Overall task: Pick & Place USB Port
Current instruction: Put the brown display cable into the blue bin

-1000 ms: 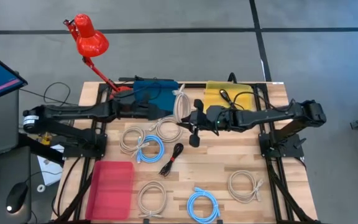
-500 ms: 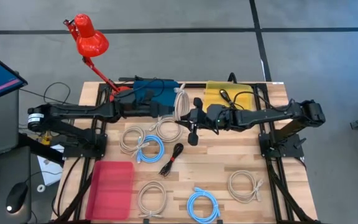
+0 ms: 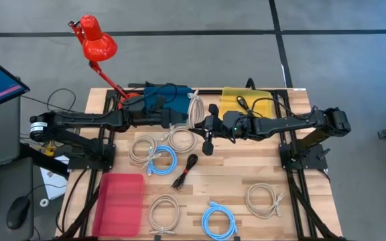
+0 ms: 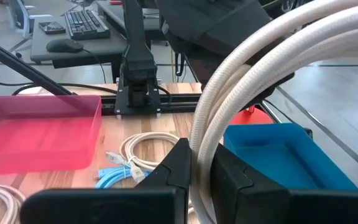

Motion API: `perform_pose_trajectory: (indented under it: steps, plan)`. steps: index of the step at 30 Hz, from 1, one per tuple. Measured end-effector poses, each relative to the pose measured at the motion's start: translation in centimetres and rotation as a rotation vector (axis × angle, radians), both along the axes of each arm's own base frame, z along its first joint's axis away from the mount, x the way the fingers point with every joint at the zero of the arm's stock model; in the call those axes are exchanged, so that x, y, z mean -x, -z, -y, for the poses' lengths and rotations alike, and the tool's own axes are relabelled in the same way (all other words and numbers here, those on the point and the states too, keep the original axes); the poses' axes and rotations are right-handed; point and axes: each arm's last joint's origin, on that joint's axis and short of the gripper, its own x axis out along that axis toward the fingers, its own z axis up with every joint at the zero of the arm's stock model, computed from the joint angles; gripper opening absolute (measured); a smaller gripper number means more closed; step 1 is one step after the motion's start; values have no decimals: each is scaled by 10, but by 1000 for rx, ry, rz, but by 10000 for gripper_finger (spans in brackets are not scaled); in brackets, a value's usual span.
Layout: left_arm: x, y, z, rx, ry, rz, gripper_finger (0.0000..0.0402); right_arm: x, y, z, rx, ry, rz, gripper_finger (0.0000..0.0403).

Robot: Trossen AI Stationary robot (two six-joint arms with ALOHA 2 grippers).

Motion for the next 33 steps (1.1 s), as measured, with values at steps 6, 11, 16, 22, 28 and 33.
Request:
perform_pose_trajectory:
  steps: [6, 11, 16, 22, 28, 33]
  plan:
    - [0, 0, 0, -28, 14, -6, 12, 1, -4, -3, -44, 2, 28, 78]
    - [0, 1, 1, -39, 23, -11, 12, 12, -14, -4, -146, -55, 32, 170]
    - [1, 1, -1, -73, 15, -10, 12, 36, -27, -2, -167, -108, -42, 236]
    - [3, 2, -12, -167, -26, -37, 12, 79, -48, 4, -205, -65, -93, 253]
    - [8, 21, -24, -274, -114, -254, 12, 117, -60, 8, -257, 45, -132, 248]
    - [13, 34, -28, -419, -229, -446, 12, 142, -65, 10, -263, 151, -147, 239]
